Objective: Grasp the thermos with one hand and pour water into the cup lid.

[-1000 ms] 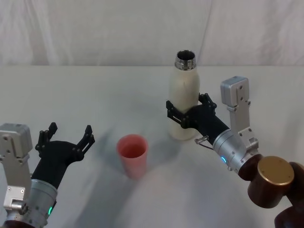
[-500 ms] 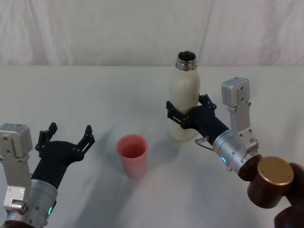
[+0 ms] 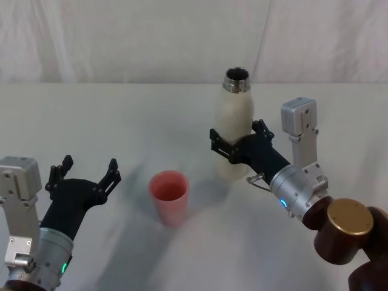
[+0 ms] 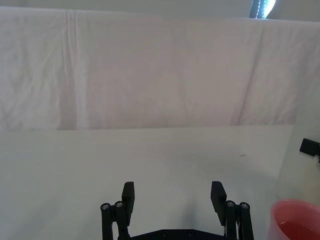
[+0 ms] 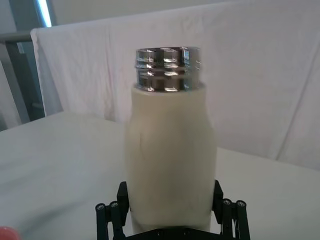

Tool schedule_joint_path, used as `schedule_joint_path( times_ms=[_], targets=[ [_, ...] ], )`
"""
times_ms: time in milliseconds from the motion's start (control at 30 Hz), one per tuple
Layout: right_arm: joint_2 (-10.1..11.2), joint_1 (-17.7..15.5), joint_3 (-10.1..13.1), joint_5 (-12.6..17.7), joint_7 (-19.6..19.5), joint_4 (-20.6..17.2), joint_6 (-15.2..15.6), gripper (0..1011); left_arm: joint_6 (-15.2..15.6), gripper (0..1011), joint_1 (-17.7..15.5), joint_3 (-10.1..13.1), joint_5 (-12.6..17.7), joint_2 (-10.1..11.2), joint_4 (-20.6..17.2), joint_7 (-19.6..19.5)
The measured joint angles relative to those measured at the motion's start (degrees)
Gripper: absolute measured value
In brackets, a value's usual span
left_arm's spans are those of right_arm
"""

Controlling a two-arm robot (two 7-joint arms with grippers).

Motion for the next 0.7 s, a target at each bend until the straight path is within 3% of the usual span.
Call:
schedule_joint_path(
  times_ms=[367,700],
  targets=[
    [0.2,0.1,-0.3,0.0,0.1,0.1,0.2,1002,0.0,1001,0.0,0.0,0.0,0.0,0.0,0.0],
    [1.6,-2.7,-0.8,-1.1,-0.6,-4.4,0.4,1002,0.0,1001,0.0,0.0,0.0,0.0,0.0,0.0]
  ],
)
